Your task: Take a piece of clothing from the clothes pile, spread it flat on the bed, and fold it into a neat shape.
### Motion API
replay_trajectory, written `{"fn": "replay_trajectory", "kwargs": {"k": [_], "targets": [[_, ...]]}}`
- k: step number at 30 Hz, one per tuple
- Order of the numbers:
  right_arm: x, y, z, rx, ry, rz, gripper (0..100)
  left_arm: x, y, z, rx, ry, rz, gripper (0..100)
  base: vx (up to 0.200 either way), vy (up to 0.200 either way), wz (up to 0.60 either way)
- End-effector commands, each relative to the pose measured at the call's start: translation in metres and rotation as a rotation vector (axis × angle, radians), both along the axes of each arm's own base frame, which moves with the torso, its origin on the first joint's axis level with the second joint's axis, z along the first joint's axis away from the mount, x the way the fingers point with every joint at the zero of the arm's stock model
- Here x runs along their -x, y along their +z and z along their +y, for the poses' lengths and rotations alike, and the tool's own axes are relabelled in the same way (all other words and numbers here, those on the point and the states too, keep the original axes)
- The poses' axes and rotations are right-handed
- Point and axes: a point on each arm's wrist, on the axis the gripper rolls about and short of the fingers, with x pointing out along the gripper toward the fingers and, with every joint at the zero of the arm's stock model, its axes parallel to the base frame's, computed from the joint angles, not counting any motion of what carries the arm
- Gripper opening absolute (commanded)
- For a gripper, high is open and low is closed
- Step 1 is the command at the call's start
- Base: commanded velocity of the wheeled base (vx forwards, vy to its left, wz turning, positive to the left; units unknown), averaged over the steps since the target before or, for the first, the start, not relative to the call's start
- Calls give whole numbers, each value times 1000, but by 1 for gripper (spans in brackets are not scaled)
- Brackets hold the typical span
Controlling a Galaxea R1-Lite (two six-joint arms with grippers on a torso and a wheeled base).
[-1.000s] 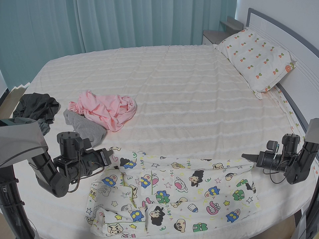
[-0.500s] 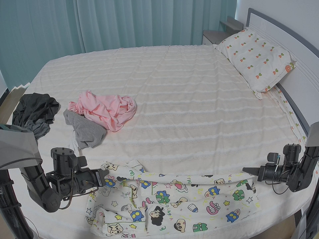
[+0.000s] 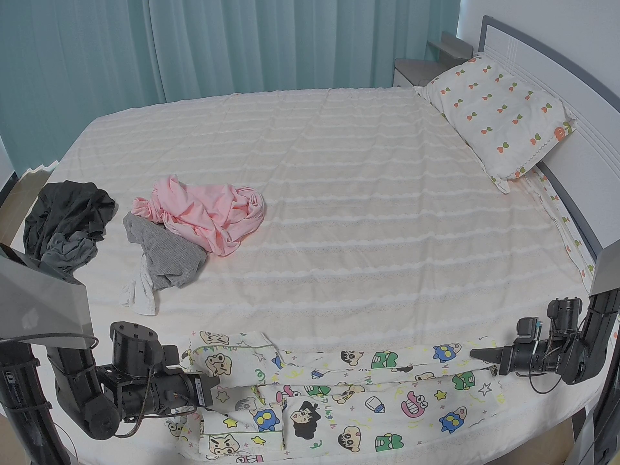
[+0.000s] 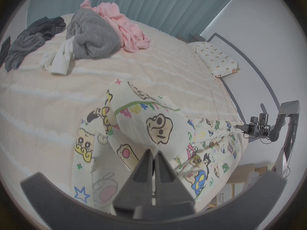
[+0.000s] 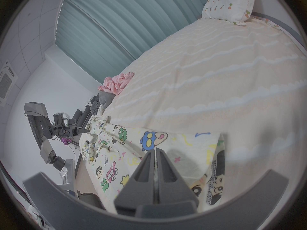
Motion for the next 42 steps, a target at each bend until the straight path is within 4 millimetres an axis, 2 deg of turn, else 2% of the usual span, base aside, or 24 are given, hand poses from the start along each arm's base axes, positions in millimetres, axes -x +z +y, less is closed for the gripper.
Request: {"fn": "replay_trajectory", "kwargs": {"k": [1, 11, 18, 19, 20, 21, 25, 34, 38, 40, 41, 42], "targets": [[6, -6, -2, 1, -8, 33, 0, 9, -9, 3, -20, -1, 62, 0, 0, 0, 0], [18, -11, -5, 12, -7, 65, 0, 15, -12, 5, -26, 3, 90, 0, 0, 0, 0], [19, -17, -4, 10, -6, 81, 0, 15, -16, 5, -28, 8, 113, 0, 0, 0, 0], [19, -17, -4, 10, -6, 81, 100, 15, -16, 5, -27, 10, 114, 0, 0, 0, 0], [19, -17, -4, 11, -7, 84, 100, 15, -16, 5, -13, 25, 124, 0, 0, 0, 0], [20, -17, -4, 10, -7, 85, 100, 15, -16, 5, -7, 31, 126, 100, 0, 0, 0], [28, -12, -8, 14, -30, 53, 100, 19, -12, 7, 20, 63, 131, 100, 0, 0, 0], [41, 9, -25, 46, -127, -86, 100, 22, 26, 18, 183, 199, 2, 100, 0, 0, 0], [44, 23, -36, 55, -178, -143, 100, 22, 47, 34, 266, 306, -82, 100, 0, 0, 0], [44, 30, -34, 52, -177, -164, 100, 23, 60, 42, 333, 368, -124, 100, 0, 0, 0], [44, 30, -34, 52, -177, -164, 100, 23, 60, 42, 333, 368, -124, 100, 0, 0, 0], [43, 35, -30, 37, -164, -177, 100, 25, 71, 47, 397, 417, -158, 100, 0, 0, 0]]}}
